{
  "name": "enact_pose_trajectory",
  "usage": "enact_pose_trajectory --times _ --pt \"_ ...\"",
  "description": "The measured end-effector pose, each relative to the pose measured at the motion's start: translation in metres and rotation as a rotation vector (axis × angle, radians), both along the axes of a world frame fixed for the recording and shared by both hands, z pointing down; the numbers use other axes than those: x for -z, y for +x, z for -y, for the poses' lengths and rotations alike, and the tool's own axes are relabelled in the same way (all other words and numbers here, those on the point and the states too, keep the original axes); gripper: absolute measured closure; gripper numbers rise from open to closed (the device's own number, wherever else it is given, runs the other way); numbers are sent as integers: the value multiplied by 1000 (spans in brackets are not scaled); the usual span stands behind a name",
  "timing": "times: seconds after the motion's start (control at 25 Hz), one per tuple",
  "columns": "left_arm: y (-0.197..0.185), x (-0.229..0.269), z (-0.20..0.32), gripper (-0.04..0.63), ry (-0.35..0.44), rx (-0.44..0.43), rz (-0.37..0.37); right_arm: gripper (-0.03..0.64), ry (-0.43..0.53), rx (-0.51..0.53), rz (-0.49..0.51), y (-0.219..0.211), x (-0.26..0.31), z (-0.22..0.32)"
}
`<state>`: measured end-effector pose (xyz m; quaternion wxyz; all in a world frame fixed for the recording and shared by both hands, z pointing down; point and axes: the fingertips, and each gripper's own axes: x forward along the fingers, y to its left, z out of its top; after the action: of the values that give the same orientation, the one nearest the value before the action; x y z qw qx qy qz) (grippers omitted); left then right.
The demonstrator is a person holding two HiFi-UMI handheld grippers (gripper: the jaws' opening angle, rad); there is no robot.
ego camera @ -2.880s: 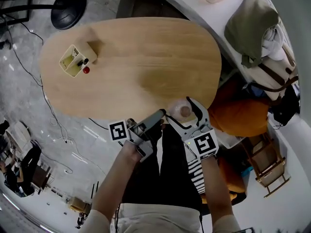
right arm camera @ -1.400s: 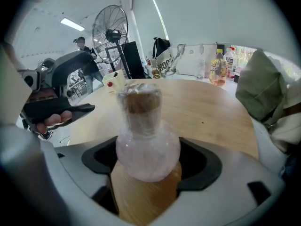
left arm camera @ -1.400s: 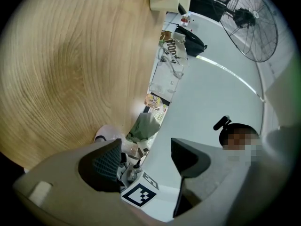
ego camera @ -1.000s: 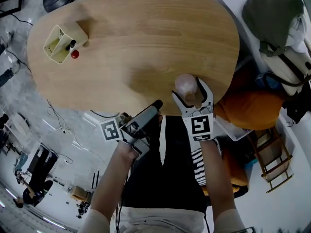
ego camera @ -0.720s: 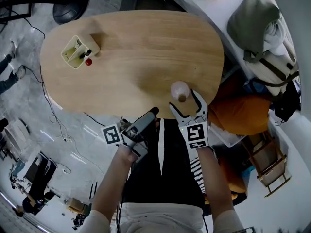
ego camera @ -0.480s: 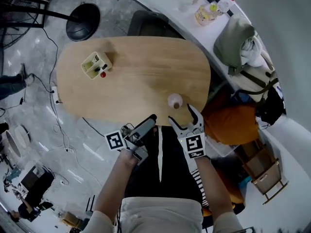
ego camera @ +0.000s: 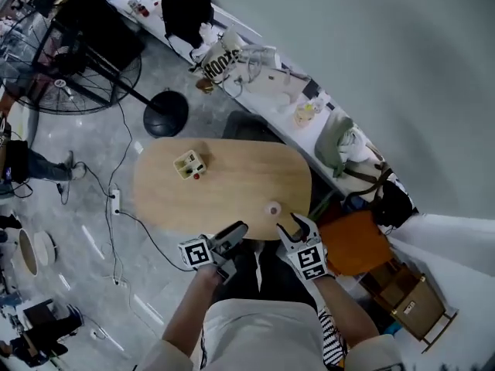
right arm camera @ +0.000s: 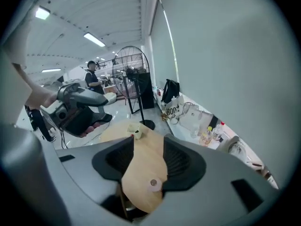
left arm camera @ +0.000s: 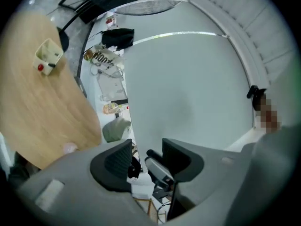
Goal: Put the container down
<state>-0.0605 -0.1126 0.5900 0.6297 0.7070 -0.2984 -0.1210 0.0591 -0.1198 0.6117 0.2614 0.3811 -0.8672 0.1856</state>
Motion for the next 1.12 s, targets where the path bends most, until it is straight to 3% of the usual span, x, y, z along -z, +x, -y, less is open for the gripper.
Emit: enact_pose_trajectory --times 0.24,0.52,0.72,1.12 --pt "-22 83 -15 482 224 -31 287 473 24 -18 52 4 84 -27" --pt "-46 151 -55 535 419 -92 452 537 117 -77 74 -4 155 -59" --pt "-77 182 -86 554 505 -145 497 568 176 -139 59 -30 189 -88" --pt "-132 223 -157 574 650 -273 481 600 270 -274 44 -82 241 -180"
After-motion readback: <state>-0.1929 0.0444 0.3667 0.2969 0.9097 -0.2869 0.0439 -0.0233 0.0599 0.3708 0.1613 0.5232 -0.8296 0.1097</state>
